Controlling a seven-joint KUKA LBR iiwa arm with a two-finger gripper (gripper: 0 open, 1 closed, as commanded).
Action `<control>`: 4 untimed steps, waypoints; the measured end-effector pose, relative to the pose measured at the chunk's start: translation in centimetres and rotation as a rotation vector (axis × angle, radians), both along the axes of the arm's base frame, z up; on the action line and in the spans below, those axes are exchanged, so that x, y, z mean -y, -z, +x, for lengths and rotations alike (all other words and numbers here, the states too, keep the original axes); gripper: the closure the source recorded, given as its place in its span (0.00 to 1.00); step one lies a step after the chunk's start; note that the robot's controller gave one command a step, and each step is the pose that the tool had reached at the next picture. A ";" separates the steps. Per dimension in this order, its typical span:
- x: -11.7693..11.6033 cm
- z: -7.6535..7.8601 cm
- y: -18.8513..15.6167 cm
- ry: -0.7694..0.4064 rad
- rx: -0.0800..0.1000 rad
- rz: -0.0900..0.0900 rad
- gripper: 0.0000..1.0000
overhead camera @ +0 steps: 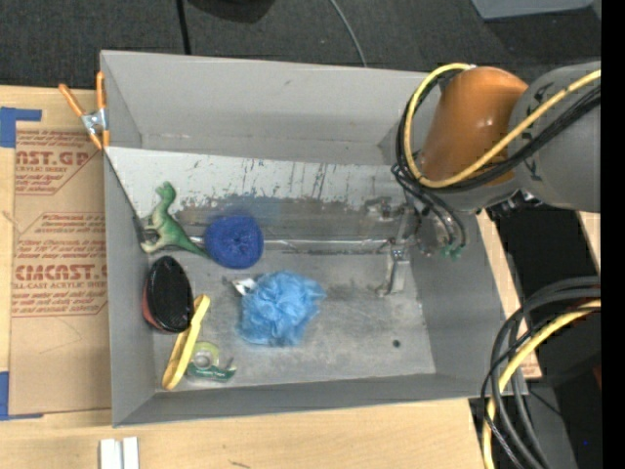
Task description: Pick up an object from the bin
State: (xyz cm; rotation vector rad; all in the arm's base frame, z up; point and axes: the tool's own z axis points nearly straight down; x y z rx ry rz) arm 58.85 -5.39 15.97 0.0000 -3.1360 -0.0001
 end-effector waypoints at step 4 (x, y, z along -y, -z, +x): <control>-5.8 -5.2 9.1 0.042 0.008 -0.002 0.00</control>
Offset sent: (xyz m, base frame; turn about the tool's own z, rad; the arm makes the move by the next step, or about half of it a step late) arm -0.0076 0.0601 -0.0897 -0.0216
